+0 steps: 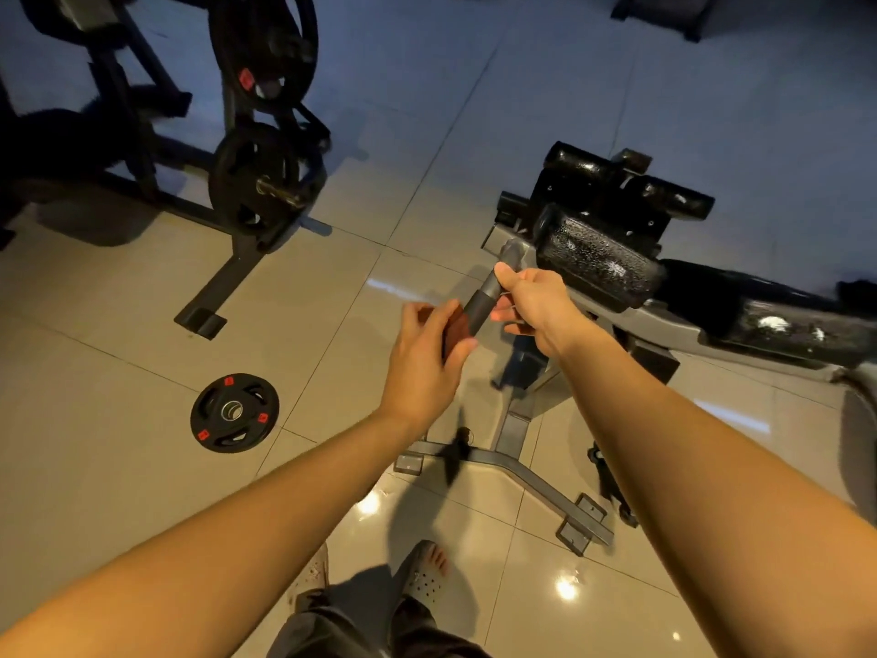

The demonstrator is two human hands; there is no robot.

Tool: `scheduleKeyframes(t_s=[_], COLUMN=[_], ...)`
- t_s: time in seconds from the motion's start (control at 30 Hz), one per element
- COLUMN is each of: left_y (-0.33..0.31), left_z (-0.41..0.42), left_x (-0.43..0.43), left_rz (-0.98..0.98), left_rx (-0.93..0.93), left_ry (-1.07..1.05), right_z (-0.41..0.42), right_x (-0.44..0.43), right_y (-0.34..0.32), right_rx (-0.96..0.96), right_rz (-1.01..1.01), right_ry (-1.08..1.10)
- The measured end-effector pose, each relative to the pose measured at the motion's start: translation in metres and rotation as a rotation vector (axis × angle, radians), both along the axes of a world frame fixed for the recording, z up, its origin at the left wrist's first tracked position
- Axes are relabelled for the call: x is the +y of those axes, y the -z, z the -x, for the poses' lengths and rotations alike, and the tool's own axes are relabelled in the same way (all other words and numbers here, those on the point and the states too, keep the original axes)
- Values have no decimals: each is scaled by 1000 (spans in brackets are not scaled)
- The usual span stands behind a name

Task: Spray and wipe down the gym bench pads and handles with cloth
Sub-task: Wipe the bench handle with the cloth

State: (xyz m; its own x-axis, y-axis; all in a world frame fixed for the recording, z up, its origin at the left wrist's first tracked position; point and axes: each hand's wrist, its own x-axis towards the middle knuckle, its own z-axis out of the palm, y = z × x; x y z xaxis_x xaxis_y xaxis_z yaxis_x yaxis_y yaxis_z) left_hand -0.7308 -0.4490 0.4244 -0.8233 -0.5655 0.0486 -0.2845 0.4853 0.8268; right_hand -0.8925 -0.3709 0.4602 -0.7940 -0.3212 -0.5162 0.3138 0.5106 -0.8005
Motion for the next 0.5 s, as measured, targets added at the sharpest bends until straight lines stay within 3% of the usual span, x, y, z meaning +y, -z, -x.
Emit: scheduleKeyframes(t_s=[0.13, 0.33, 0.5], left_y=[-5, 17, 5], left_z=[29, -76, -6], left_x=[3, -1, -3], left_rz=[47, -90, -85], left_rx=[3, -16, -20], left_ry=[-13, -22, -29], right_z=[2, 4, 4], right_x=[3, 5, 4], right_y=[-1, 4, 0], right_rx=[-14, -28, -25], right_rz=[10, 37, 13], right_ry=[-30, -35, -64])
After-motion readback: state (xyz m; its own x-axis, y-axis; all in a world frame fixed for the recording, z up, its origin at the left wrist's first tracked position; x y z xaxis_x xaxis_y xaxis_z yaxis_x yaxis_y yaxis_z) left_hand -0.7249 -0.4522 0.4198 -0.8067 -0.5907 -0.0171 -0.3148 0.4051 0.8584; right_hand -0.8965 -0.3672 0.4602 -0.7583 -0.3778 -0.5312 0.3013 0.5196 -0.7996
